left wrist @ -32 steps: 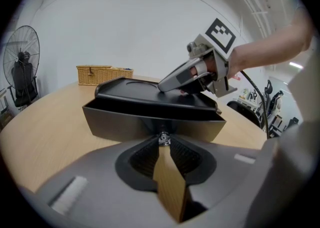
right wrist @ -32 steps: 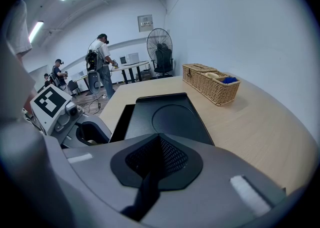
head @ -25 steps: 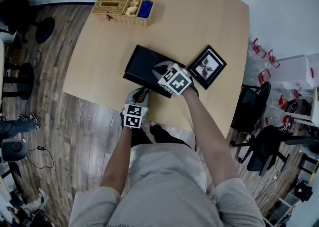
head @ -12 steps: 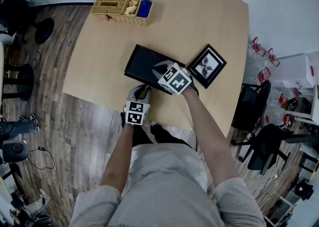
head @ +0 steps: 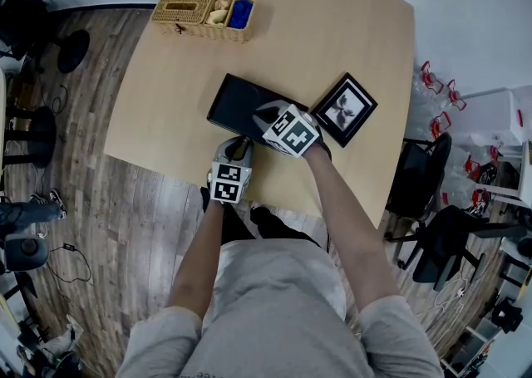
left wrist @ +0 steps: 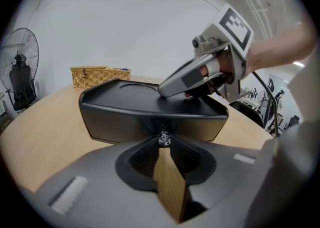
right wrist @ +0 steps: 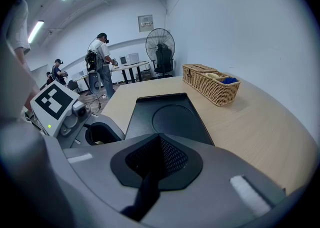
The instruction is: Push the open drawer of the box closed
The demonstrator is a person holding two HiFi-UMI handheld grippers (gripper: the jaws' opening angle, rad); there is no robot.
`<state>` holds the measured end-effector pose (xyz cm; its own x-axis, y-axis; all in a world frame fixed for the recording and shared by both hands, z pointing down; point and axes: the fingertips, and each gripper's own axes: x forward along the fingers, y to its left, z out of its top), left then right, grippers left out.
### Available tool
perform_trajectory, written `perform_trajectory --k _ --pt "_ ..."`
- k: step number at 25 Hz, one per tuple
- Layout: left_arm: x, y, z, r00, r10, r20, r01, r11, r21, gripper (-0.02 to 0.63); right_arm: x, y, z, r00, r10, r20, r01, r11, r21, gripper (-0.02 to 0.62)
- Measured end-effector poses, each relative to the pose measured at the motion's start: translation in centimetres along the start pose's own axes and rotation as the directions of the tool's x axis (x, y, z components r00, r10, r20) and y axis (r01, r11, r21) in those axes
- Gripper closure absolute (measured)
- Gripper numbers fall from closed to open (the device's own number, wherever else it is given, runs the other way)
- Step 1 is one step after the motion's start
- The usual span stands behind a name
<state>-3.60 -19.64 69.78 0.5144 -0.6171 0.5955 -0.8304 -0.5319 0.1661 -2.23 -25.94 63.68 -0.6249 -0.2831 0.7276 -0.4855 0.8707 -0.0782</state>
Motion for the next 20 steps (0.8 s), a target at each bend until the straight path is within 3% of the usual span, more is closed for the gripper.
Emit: perform_trajectory --k 20 --pt "-2.2 0.1 -0.8 1.0 0.005 -0.011 -0.005 1.0 -0.03 0.459 -0.3 -0.2 -0.1 1.0 -0.006 0.01 0.005 1.0 0.02 0.594"
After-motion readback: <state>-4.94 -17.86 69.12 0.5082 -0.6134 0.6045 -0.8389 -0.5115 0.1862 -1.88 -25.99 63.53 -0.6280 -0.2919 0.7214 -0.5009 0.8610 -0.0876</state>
